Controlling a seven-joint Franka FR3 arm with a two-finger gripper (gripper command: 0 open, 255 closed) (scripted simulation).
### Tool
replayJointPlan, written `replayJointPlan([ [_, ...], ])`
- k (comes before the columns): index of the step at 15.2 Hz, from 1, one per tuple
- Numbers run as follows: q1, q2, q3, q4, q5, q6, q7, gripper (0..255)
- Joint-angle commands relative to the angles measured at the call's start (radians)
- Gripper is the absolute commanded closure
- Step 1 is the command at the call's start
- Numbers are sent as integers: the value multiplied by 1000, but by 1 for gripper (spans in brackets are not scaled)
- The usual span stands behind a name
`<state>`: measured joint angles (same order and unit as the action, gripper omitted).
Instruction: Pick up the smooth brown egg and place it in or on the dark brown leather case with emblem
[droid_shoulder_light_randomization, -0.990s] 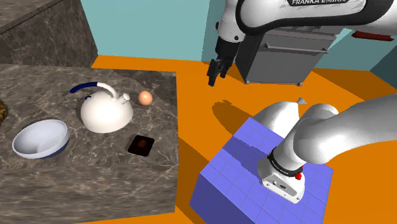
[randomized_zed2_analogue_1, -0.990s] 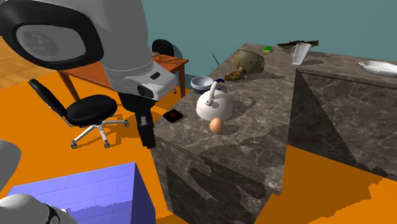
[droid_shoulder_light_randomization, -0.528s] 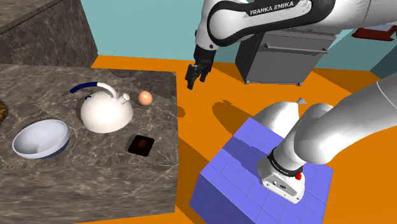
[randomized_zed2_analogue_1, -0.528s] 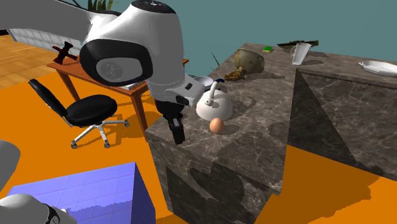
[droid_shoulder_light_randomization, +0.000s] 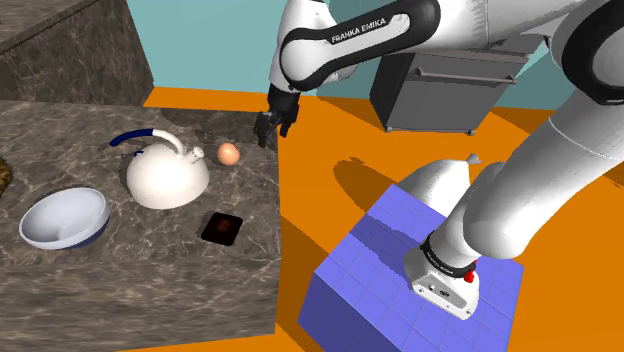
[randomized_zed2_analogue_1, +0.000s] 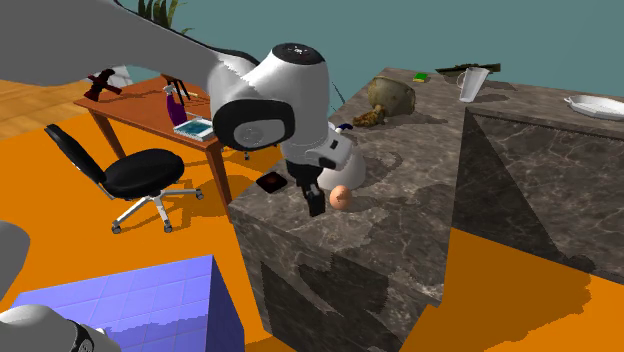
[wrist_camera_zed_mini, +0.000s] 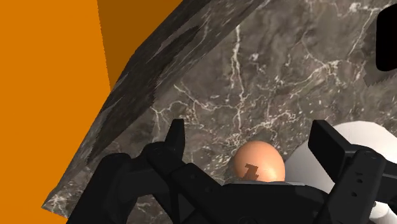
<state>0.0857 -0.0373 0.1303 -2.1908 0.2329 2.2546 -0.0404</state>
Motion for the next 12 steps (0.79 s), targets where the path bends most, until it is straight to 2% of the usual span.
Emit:
replayJointPlan([
  [1, 4, 70, 4, 49, 8, 34, -5, 0],
  [8, 31, 321, 25, 271, 16, 113, 5, 0],
  [12, 39, 368, 28, 289, 15, 147, 6, 0],
])
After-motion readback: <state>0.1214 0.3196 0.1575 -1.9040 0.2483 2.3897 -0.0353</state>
